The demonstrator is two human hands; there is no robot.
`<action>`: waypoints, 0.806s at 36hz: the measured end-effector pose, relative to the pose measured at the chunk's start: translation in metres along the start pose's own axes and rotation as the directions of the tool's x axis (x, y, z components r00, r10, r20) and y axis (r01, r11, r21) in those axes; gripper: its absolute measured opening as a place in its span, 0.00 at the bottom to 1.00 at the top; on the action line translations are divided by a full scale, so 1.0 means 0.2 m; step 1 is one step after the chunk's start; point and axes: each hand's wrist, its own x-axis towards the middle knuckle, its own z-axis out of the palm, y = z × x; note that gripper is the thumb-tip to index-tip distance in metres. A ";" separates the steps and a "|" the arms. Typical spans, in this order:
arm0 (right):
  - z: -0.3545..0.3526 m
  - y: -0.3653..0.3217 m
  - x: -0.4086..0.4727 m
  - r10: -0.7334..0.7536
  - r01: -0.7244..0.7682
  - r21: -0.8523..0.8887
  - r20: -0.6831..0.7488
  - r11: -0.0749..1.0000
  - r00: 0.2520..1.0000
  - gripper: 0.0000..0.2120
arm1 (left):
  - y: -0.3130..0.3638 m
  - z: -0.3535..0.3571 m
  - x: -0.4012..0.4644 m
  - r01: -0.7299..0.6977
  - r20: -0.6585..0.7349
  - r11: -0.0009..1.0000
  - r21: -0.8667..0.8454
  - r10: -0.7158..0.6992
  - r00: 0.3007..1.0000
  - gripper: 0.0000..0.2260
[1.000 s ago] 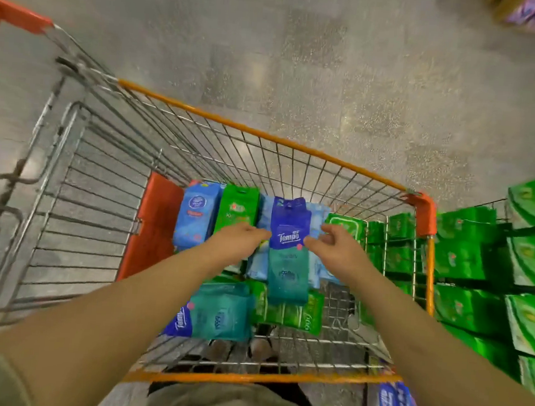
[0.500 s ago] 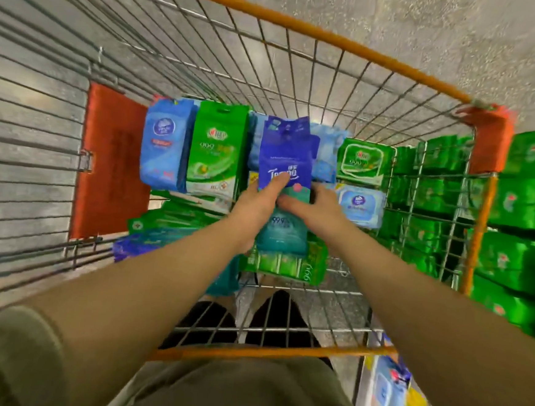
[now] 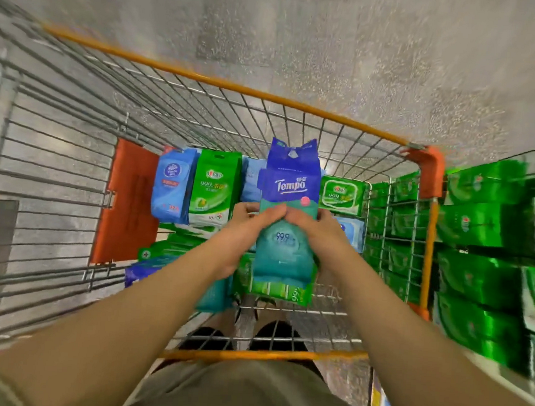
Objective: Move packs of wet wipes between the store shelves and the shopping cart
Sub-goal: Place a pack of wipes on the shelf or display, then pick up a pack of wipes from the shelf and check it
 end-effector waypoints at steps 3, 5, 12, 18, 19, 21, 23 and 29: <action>0.02 -0.12 -0.16 -0.057 0.055 0.076 0.025 0.996 0.998 0.37 | 0.06 0.02 -0.12 -0.084 0.050 0.994 -0.066 0.087 0.995 0.48; 0.03 -0.17 -0.26 -0.114 0.110 0.092 0.049 0.990 0.992 0.21 | 0.12 0.03 -0.21 -0.095 0.121 0.989 -0.112 0.109 0.987 0.47; 0.06 -0.29 -0.62 -0.248 0.243 0.174 0.005 0.954 0.969 0.27 | 0.31 0.06 -0.55 -0.162 0.300 0.985 -0.051 0.170 0.939 0.27; 0.09 -0.25 -0.95 -0.372 0.380 0.310 -0.086 0.872 0.924 0.39 | 0.40 0.09 -0.83 -0.215 0.426 0.973 -0.082 0.229 0.875 0.27; 0.10 -0.23 -1.02 -0.388 0.396 0.345 -0.095 0.851 0.917 0.36 | 0.40 0.09 -0.88 -0.210 0.449 0.975 -0.069 0.218 0.866 0.28; 0.13 -0.19 -1.13 -0.424 0.432 0.401 -0.114 0.808 0.898 0.27 | 0.40 0.11 -0.96 -0.198 0.476 0.979 -0.052 0.198 0.857 0.28; 0.15 -0.16 -1.23 -0.436 0.459 0.439 -0.161 0.772 0.886 0.22 | 0.38 0.13 -1.03 -0.184 0.491 0.982 -0.051 0.186 0.851 0.29; 0.12 -0.04 -1.48 -0.441 0.537 0.524 -0.307 0.662 0.843 0.29 | 0.30 0.23 -1.26 -0.192 0.572 0.981 0.017 0.148 0.807 0.31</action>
